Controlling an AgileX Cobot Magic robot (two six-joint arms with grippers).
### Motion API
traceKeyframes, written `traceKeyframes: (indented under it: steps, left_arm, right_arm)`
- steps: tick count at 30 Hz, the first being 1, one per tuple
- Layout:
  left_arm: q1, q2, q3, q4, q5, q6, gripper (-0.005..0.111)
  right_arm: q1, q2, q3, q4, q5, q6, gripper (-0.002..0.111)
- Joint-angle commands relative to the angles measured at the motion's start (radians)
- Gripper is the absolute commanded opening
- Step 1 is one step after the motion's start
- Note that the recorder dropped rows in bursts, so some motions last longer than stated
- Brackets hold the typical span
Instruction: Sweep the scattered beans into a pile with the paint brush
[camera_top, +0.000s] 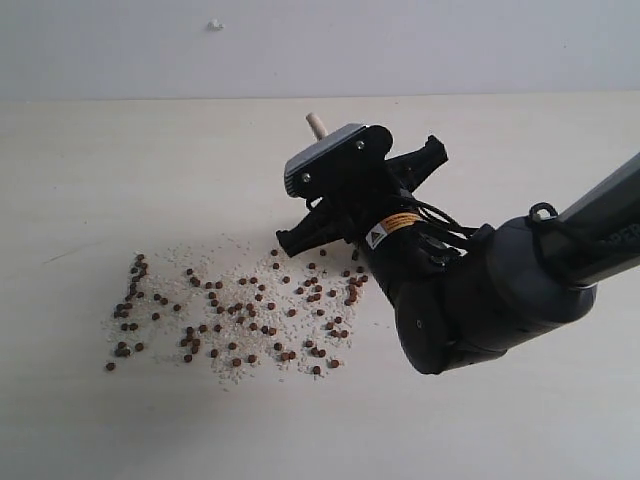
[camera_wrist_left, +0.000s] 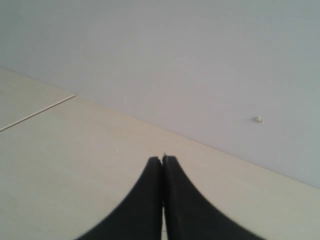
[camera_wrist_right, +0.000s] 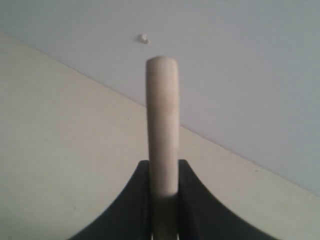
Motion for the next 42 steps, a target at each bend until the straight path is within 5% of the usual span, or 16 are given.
traceKeyframes:
  steps: [1,14,24,33,42]
  left_arm:
    - [-0.007,-0.006,0.0,0.001,-0.003,-0.007,0.0]
    - [-0.007,-0.006,0.0,0.001,-0.003,-0.007,0.0]
    - [-0.03,-0.006,0.0,0.001,-0.003,-0.007,0.0]
    - [-0.03,-0.006,0.0,0.001,-0.003,-0.007,0.0]
    - [-0.03,-0.006,0.0,0.001,-0.003,-0.007,0.0]
  right_arm:
    - [0.004,-0.001,-0.006,-0.06,0.054,0.199,0.0]
    - [0.004,-0.01,-0.013,-0.163,0.047,0.465,0.0]
    - [0.004,-0.192,-0.013,-0.063,0.002,0.28,0.0]
    - [0.016,-0.095,-0.151,-0.348,-0.003,1.065,0.0]
    - [0.135,0.182,-0.456,-0.161,0.002,1.109,0.0]
